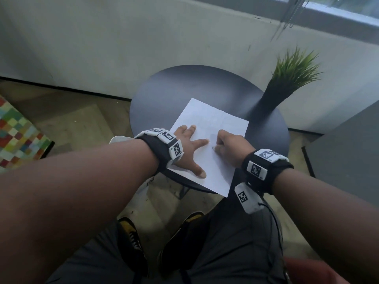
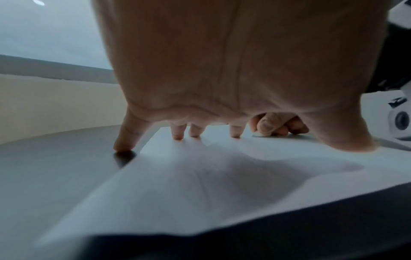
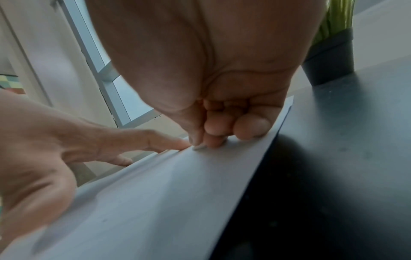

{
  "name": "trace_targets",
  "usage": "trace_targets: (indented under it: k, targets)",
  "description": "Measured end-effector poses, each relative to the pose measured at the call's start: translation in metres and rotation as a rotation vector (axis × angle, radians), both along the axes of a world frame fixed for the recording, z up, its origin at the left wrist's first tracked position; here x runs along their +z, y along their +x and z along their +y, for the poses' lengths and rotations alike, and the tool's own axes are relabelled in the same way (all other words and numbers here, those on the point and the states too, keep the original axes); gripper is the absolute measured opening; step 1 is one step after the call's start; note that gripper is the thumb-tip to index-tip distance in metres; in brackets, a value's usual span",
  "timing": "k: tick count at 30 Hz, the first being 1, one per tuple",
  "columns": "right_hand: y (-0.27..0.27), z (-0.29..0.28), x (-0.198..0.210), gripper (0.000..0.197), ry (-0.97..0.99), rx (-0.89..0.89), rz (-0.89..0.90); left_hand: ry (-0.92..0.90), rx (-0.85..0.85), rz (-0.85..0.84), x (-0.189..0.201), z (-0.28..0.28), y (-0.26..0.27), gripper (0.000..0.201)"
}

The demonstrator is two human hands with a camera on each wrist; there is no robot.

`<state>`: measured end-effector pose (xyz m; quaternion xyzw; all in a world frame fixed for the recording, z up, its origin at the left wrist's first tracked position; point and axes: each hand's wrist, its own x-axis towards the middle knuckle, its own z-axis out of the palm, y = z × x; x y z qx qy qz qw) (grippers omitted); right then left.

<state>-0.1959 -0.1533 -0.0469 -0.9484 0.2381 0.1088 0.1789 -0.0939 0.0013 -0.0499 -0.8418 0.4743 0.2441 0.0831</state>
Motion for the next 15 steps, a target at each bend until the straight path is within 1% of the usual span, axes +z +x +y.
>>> trace_targets:
  k: [2, 3, 6, 7, 8, 10, 11, 12, 13, 14, 15]
  targets:
    - [-0.001, 0.003, 0.003, 0.012, -0.029, 0.009, -0.006, -0.037, 0.025, -0.024, -0.005, 0.000, -0.006, 0.120]
    - [-0.003, 0.009, 0.004, 0.011, -0.051, 0.054, 0.000, -0.040, 0.021, -0.033, -0.007, 0.000, -0.007, 0.121]
    - [-0.015, 0.039, 0.005, 0.015, -0.022, 0.357, 0.076, -0.021, -0.002, -0.029, -0.008, 0.004, -0.003, 0.124]
    - [-0.018, 0.041, 0.006, 0.013, 0.008, 0.394, 0.092, -0.008, -0.012, -0.028, -0.007, 0.005, -0.001, 0.125]
    - [-0.016, 0.038, 0.008, 0.011, 0.020, 0.354, 0.095, 0.003, -0.017, -0.027, -0.007, 0.007, 0.000, 0.126]
    - [-0.010, 0.019, 0.010, 0.008, -0.025, 0.153, 0.051, 0.021, -0.017, -0.018, -0.006, 0.007, 0.000, 0.127]
    - [-0.009, 0.011, 0.009, 0.008, -0.068, 0.081, 0.016, 0.030, -0.014, -0.014, -0.006, 0.007, 0.000, 0.128]
    - [-0.009, 0.009, 0.007, 0.008, -0.100, 0.055, 0.000, 0.037, -0.013, -0.009, -0.005, 0.006, 0.000, 0.128]
    - [-0.011, 0.015, 0.007, 0.008, -0.122, 0.096, 0.003, 0.038, -0.014, -0.005, -0.004, 0.006, 0.000, 0.128]
    - [-0.013, 0.025, 0.005, 0.010, -0.113, 0.173, 0.014, 0.035, -0.018, -0.001, -0.003, 0.006, 0.000, 0.128]
    - [-0.018, 0.036, 0.004, 0.013, -0.059, 0.275, 0.033, 0.032, -0.024, 0.002, -0.002, 0.006, -0.001, 0.127]
